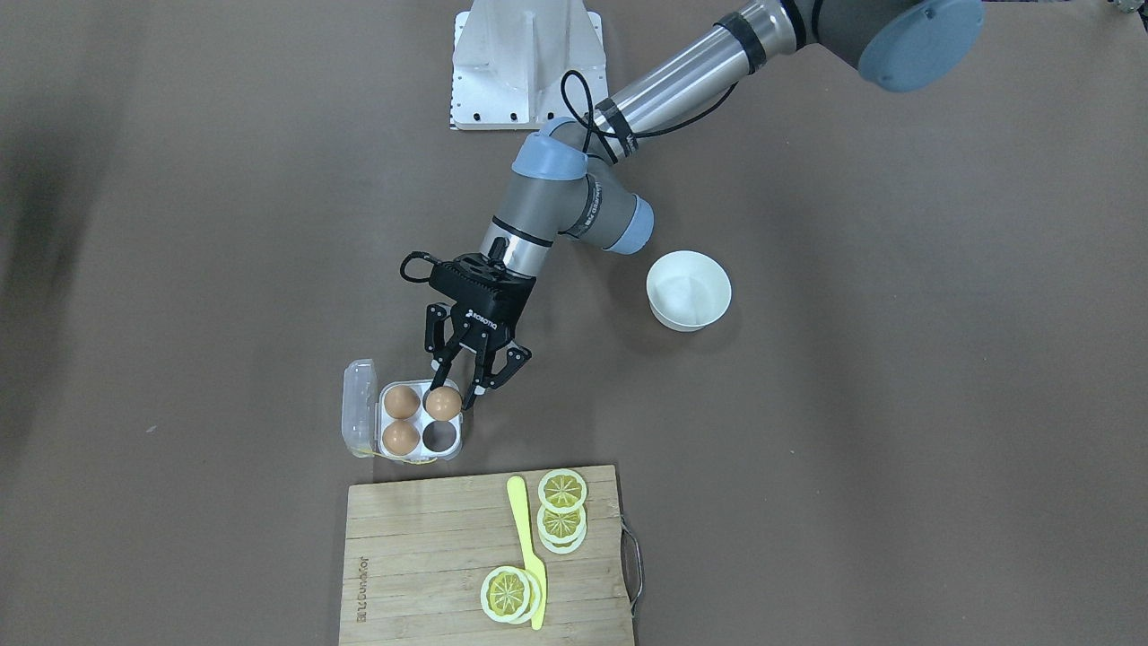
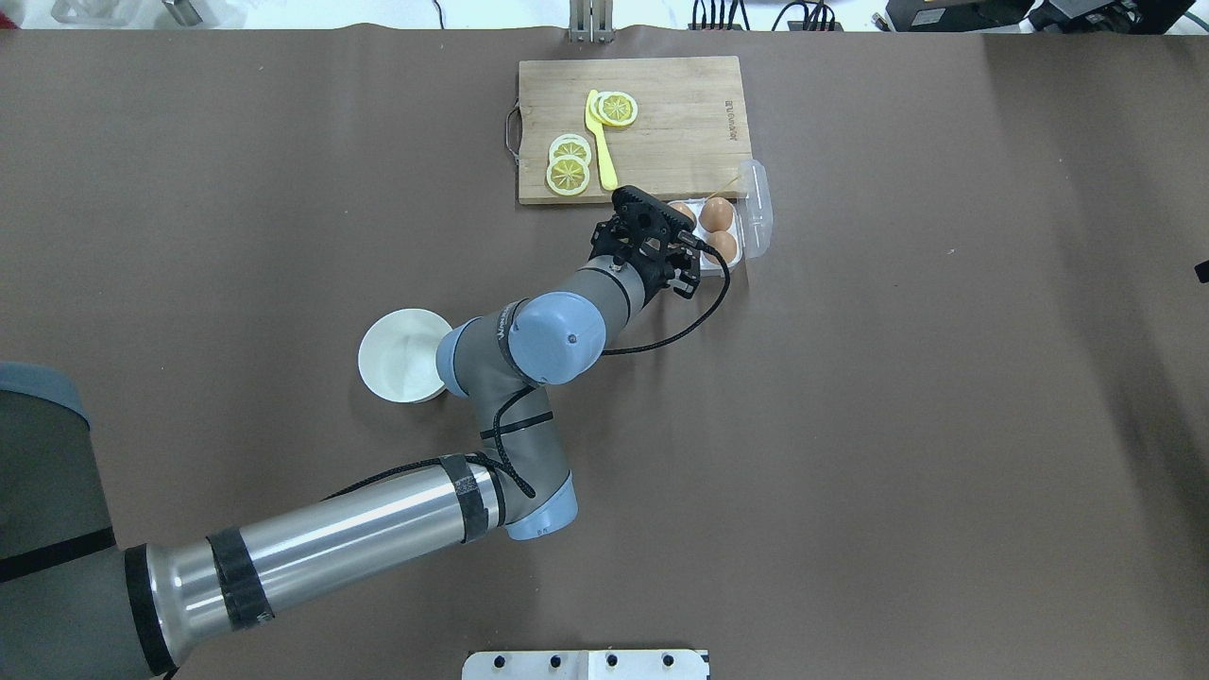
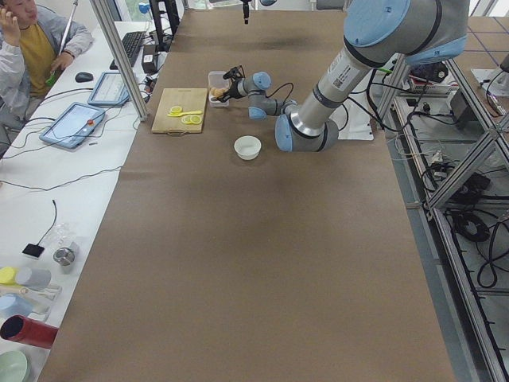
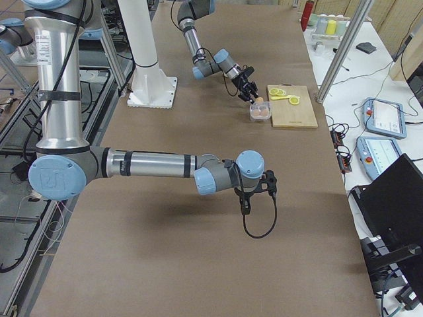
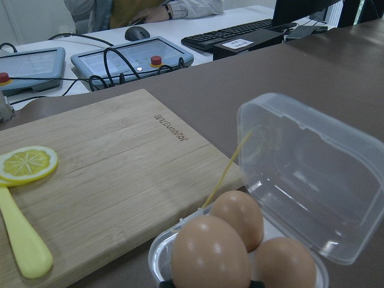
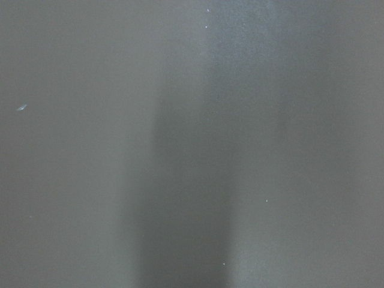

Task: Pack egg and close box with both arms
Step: 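Lower the egg into the empty slot and open the left gripper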

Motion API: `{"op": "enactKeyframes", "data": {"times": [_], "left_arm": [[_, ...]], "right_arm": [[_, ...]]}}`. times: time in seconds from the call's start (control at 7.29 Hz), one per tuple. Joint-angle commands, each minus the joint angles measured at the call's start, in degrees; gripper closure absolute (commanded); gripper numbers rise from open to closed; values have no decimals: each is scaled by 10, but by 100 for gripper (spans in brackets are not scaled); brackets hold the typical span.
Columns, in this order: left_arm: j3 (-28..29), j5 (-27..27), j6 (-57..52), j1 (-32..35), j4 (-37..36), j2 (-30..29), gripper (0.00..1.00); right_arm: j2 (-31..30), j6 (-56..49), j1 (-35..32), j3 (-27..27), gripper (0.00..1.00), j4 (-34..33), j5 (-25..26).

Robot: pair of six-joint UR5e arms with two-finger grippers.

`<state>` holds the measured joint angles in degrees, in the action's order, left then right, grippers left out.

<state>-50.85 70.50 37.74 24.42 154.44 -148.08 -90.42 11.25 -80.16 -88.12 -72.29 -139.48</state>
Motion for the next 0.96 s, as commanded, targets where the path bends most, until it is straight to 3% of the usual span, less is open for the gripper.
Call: {"op": "enactKeyframes", "data": {"times": [0.0, 0.82], "left_arm": [[1, -1, -1, -3, 3, -1, 100], [-3, 3, -2, -6, 3, -6, 100]], "right_arm": [[-1, 0, 0, 1, 0, 0, 0], [-3, 0, 0, -1, 0, 0, 0]]}}
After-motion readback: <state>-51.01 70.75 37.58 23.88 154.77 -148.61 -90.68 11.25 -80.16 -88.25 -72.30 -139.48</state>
